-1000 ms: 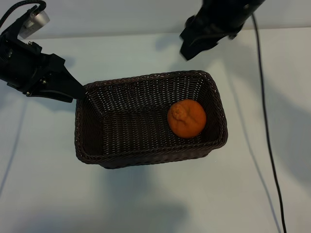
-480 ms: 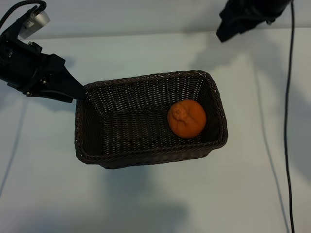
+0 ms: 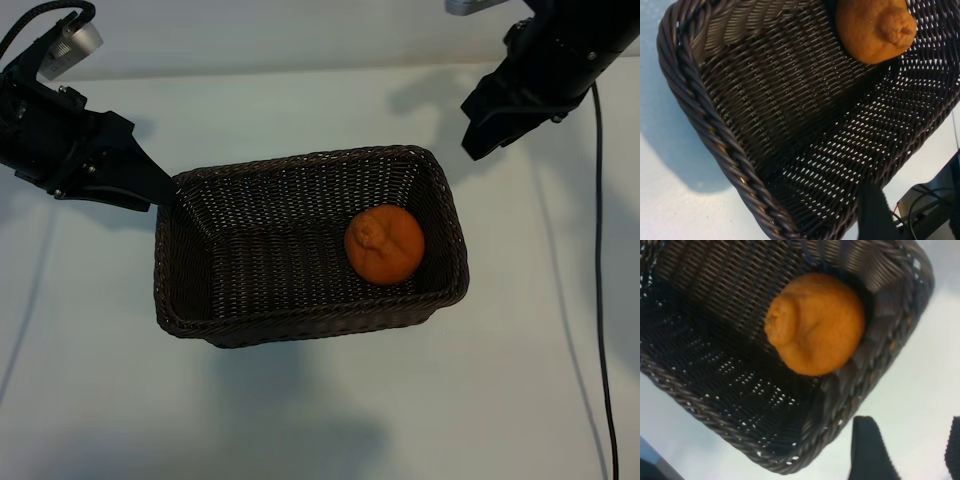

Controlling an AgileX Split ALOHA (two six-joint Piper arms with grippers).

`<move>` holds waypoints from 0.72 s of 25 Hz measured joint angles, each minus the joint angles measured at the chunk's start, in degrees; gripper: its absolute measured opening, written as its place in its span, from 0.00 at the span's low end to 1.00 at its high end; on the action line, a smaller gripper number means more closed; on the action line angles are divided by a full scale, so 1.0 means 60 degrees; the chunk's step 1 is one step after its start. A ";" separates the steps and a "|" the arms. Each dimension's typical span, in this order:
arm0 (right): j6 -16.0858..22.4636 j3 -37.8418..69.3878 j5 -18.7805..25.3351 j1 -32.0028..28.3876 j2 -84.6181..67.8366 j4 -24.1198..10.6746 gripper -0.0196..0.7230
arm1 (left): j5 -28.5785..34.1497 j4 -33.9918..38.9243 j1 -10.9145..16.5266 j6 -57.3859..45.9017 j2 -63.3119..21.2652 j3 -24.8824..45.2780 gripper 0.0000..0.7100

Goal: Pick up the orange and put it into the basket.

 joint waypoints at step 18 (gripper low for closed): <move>-0.0429 0.0000 0.0000 -0.1673 -0.0545 0.1308 0.54 | 0.0000 0.0009 0.0000 -0.0013 0.0000 0.0000 0.58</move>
